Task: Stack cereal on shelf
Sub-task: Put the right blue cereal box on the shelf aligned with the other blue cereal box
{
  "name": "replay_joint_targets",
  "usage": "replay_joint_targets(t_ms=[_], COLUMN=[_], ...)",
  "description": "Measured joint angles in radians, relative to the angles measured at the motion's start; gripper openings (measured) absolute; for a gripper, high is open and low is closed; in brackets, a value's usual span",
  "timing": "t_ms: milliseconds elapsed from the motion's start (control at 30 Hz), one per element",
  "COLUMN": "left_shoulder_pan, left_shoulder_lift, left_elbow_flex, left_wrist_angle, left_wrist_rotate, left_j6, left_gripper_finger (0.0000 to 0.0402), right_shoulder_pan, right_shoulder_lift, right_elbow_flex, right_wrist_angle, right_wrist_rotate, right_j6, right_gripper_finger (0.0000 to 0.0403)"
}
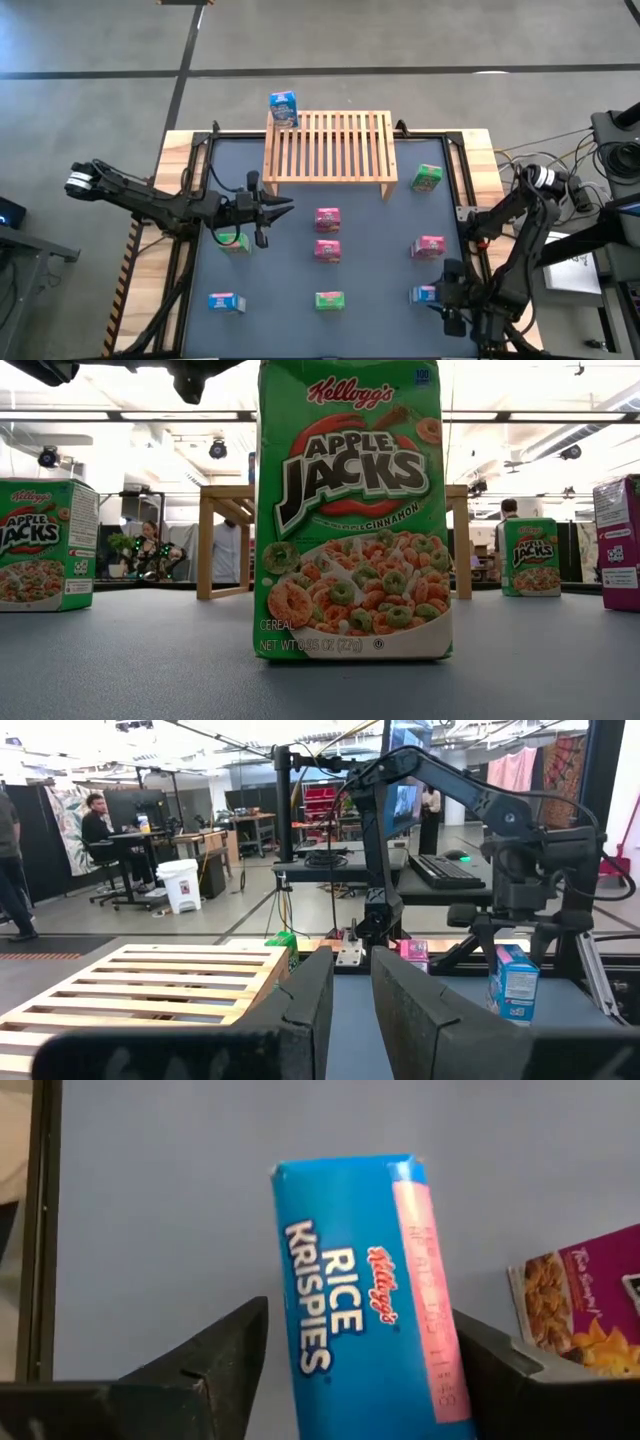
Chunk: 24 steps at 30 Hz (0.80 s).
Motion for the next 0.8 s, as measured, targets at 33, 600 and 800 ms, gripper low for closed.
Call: replay_joint_targets(t_ms=[33,600,800], left_shoulder_pan=[0.000,0.000,0.000], left_shoulder_lift=[0.000,0.000,-0.005], left_elbow_flex=[0.000,0.000,0.000], left_wrist_angle=[0.000,-0.003,-0.022], left_wrist_rotate=[0.000,0.004,0.009], left_j6=[0.000,-0.022,-0.026], left_gripper_finger=[0.0056,0.0056,0.0056], right_shoulder_pan=[0.000,0.000,-0.007], right_shoulder_lift=[0.002,-0.062,-0.114], right_elbow_flex=[0.000,0.000,0.023], right_wrist_angle=[0.001,0.002,0.003], right_wrist_rotate=[-0.002,-0.001,0.084], right_j6=[0.000,0.013,-0.040], right_gripper_finger=[0.0228,0.0123,0.0113])
